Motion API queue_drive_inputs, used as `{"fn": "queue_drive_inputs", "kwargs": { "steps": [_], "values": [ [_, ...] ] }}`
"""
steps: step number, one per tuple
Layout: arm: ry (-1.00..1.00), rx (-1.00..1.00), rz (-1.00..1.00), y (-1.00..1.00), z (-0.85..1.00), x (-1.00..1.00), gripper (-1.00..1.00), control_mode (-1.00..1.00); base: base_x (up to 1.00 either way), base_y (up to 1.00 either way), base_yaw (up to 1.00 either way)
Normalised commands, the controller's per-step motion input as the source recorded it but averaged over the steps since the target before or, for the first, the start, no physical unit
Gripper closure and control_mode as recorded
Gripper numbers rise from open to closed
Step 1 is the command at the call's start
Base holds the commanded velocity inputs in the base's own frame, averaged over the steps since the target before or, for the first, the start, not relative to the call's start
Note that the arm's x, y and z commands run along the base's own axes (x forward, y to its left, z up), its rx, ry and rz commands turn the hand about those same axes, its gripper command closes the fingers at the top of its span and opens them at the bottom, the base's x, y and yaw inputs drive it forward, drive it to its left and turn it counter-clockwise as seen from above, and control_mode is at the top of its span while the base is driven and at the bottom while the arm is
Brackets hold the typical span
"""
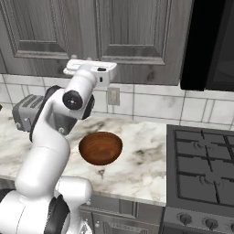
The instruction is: Open the cabinet. Pick the kiwi and peach from the cabinet and place them into the bowl. Then close the cabinet.
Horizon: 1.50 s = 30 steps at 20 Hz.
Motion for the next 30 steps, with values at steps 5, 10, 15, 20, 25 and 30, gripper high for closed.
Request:
{"fn": "queue_drive_inputs", "kwargs": {
  "steps": [5,10,15,20,25,30],
  "values": [
    [-0.06,0.06,0.0,-1.0,0.08,-0.38,1.0,-1.0,0.0,0.0,0.0],
    [-0.02,0.1,0.0,-1.0,0.11,-0.42,1.0,-1.0,0.0,0.0,0.0],
    [0.0,0.1,0.0,-1.0,0.16,-0.43,1.0,-1.0,0.0,0.0,0.0],
    [0.0,0.11,0.0,-1.0,0.22,-0.47,1.0,-1.0,0.0,0.0,0.0],
    [0.0,0.13,0.0,-1.0,0.17,-0.48,1.0,-1.0,0.0,0.0,0.0],
    [0.0,0.12,0.0,-1.0,0.07,-0.4,1.0,-1.0,0.0,0.0,0.0]
  ]
}}
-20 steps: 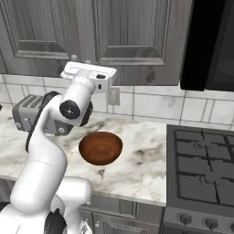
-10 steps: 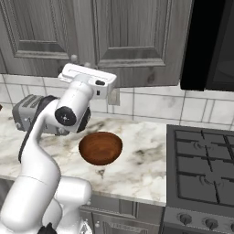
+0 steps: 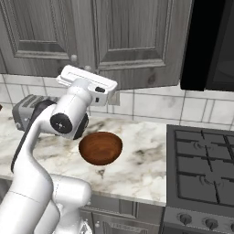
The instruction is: Open the cabinet. Pick the kiwi and peach from the cabinet and place them into the bowl. Then close the cabinet.
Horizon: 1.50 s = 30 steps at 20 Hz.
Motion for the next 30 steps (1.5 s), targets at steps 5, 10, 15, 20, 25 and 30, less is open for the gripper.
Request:
{"fn": "queue_drive_inputs", "kwargs": {
  "steps": [5,10,15,20,25,30],
  "values": [
    [-0.01,0.12,0.03,-1.0,0.0,-0.37,1.0,-1.0,0.0,0.0,0.0],
    [0.0,0.13,0.03,-1.0,0.0,-0.3,1.0,-1.0,0.0,0.0,0.0],
    [-0.03,0.15,0.01,-1.0,0.0,-0.31,1.0,-1.0,0.0,0.0,0.0],
    [-0.07,0.17,0.01,-1.0,0.0,-0.3,1.0,-1.0,0.0,0.0,0.0],
    [-0.05,0.15,0.01,-0.85,0.0,-0.22,-1.0,-1.0,0.0,0.0,0.0],
    [-0.06,0.03,-0.02,-0.33,-0.06,-0.58,-1.0,-1.0,0.0,0.0,0.0]
  ]
}}
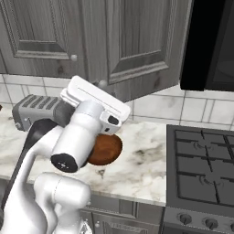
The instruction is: Open the cabinet. Pick the kiwi and peach from the cabinet and place them into the bowl. Then close the cabinet.
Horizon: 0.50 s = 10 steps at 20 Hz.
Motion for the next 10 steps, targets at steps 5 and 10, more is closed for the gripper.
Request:
{"fn": "queue_drive_inputs", "kwargs": {
  "steps": [5,10],
  "values": [
    [-0.07,0.02,-0.07,-0.53,-0.11,-1.0,-1.0,-1.0,0.0,0.0,0.0],
    [-0.01,-0.01,-0.05,-0.06,-0.35,-1.0,-1.0,-1.0,0.0,0.0,0.0]
  ]
}}
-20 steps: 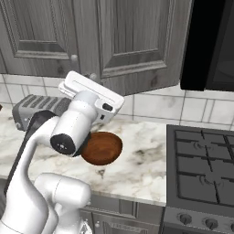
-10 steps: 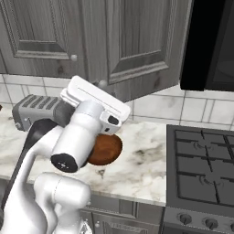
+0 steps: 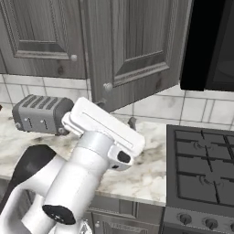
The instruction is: Open the cabinet. Pick the kiwi and peach from the cabinet and place them into the bowl. Then close the cabinet.
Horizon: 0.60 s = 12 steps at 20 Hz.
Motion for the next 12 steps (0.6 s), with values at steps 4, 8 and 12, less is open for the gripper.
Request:
{"fn": "queue_drive_inputs", "kwargs": {
  "steps": [4,8,12],
  "values": [
    [0.0,-0.06,-0.07,0.3,-0.33,-1.0,-1.0,-1.0,0.0,0.0,0.0],
    [-0.01,-0.16,-0.27,0.98,-0.36,-0.84,-1.0,-1.0,0.0,0.0,0.0],
    [-0.07,-0.2,-0.4,1.0,-0.36,-0.29,-1.0,-1.0,0.0,0.0,0.0]
  ]
}}
